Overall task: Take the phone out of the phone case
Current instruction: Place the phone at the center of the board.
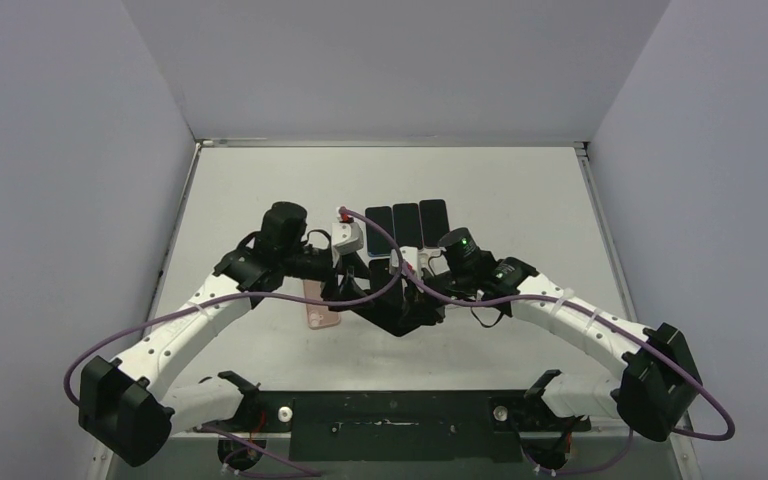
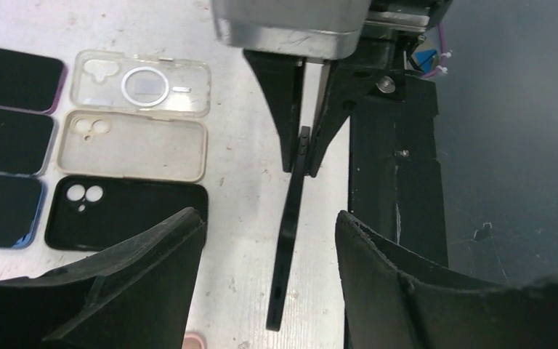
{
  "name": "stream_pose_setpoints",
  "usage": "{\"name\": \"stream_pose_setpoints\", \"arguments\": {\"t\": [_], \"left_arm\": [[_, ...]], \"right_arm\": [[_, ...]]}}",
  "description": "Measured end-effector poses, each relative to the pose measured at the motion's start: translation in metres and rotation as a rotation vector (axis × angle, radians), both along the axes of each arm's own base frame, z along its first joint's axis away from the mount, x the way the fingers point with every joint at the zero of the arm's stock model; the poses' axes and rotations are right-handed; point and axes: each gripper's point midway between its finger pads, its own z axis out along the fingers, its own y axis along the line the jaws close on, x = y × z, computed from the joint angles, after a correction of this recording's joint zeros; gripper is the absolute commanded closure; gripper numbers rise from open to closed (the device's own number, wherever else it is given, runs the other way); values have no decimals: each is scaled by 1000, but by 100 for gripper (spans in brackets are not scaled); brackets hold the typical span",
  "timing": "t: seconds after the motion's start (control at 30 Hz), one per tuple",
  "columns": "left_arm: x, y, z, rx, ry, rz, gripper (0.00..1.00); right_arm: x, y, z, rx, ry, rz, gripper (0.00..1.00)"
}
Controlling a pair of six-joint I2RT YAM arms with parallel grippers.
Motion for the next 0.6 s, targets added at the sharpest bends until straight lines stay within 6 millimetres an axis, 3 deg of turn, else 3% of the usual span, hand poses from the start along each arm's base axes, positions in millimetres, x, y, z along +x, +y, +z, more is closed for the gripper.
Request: {"name": "stream_pose_setpoints", "arguments": {"t": [0.17,0.3,0.47,0.53,0.6], "left_arm": [[-13,-4,-7,19,13,-69,56],[-18,-3,-9,26,17,-93,60],[-20,-3,-12,34,25,-100,80],[-20,-3,-15,38,36,-104,97],[-20,-4,-18,41,46,-110,100]], "right_arm": [[-1,-1,-2,-3,-15,23,100],[0,-1,-2,-1,-28,33,100],[0,-1,-1,2,-34,39,100],[0,-1,-1,2,-35,40,100],[-1,-1,-1,0,-33,40,97]]}}
